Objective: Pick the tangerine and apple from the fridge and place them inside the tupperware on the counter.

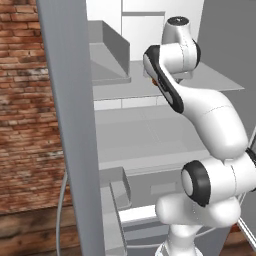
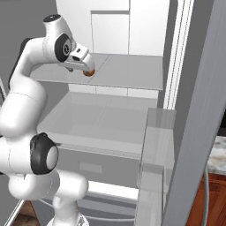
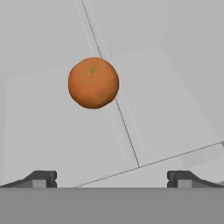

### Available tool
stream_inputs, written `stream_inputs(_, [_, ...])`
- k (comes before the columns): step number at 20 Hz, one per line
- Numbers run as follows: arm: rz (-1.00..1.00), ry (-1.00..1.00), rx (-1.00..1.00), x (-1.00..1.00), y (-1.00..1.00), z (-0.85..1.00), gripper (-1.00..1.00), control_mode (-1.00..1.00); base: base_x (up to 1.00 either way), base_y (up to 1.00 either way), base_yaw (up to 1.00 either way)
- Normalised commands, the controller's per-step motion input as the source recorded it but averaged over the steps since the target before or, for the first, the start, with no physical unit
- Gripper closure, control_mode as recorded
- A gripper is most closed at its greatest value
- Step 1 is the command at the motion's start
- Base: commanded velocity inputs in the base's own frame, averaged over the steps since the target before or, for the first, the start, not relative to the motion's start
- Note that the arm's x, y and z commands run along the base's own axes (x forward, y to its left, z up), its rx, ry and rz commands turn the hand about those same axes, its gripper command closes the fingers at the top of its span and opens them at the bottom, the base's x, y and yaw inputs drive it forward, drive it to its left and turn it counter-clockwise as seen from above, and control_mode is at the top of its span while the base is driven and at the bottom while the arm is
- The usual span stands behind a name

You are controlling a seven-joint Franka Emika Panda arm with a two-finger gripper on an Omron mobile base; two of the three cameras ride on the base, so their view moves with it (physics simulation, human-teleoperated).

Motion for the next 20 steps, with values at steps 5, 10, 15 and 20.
stream_inputs(5, [0.00, 0.00, 0.00, 0.21, 0.00, -0.07, -1.00, -1.00, 0.00, 0.00, 0.00])
stream_inputs(10, [0.00, 0.00, 0.00, 0.28, 0.00, -0.06, -1.00, -1.00, 0.00, 0.00, 0.00])
stream_inputs(15, [0.00, 0.00, 0.00, 0.25, 0.00, -0.07, -1.00, -1.00, 0.00, 0.00, 0.00])
stream_inputs(20, [0.00, 0.00, 0.00, 0.18, 0.00, -0.04, -1.00, -1.00, 0.00, 0.00, 0.00])
